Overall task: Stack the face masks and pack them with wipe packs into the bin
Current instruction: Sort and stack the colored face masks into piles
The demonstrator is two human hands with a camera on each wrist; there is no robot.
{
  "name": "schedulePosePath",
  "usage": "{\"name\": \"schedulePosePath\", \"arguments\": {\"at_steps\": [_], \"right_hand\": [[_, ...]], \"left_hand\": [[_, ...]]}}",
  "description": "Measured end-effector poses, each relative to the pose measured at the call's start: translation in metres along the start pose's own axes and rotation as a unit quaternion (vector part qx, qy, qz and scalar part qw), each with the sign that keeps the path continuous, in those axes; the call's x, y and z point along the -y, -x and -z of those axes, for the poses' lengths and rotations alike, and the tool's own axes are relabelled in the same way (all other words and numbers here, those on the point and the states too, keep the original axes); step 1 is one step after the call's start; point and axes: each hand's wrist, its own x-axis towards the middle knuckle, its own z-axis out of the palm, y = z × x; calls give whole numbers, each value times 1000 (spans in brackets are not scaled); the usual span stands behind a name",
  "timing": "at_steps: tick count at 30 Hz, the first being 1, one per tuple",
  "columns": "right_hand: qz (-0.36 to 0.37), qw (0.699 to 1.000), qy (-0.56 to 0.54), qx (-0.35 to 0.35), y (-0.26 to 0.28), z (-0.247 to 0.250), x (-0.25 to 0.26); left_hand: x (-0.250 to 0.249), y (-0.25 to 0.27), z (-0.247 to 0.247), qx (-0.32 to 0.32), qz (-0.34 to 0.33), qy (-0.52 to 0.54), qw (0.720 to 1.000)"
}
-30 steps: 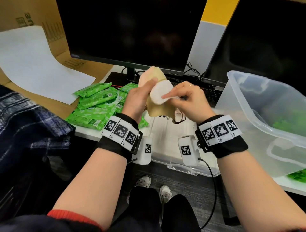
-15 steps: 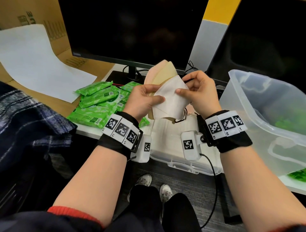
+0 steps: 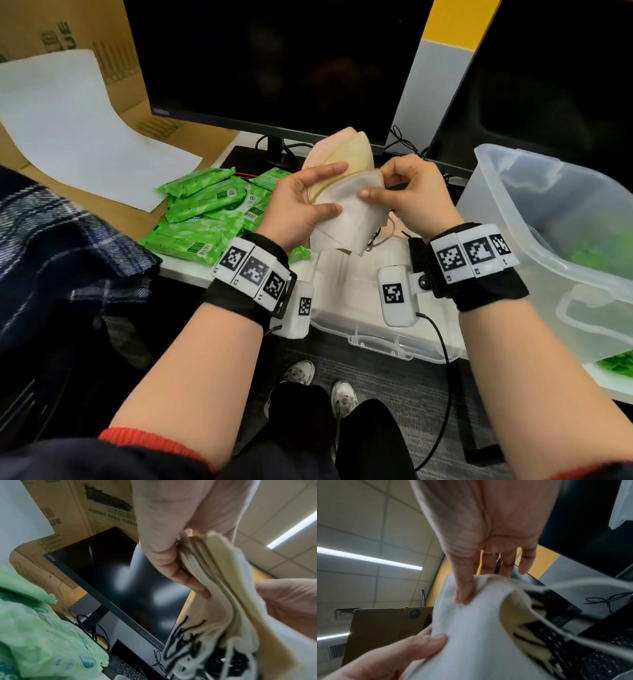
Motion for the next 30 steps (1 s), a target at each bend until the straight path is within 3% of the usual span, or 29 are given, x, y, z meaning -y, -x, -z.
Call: {"name": "schedulePosePath", "arguments": {"at_steps": [6, 14, 18, 23, 28, 30], "right_hand": [[24, 995, -88, 46, -3, 11, 7], [-10, 998, -38, 57, -7, 10, 12], [-17, 999, 34, 1, -5, 9, 5], [-9, 997, 40, -66, 0, 6, 1], [-22, 995, 61, 72, 5, 6, -1], [-33, 996, 39, 77, 6, 8, -1]], "left_hand": [[3, 0, 2, -16, 30, -15, 999], [5, 3, 0, 31, 16, -18, 999], [8, 2, 0, 29, 8, -14, 999], [13, 0, 1, 36, -5, -9, 999], [14, 0, 1, 19, 17, -43, 999], [15, 1, 0, 13, 42, -43, 998]]}}
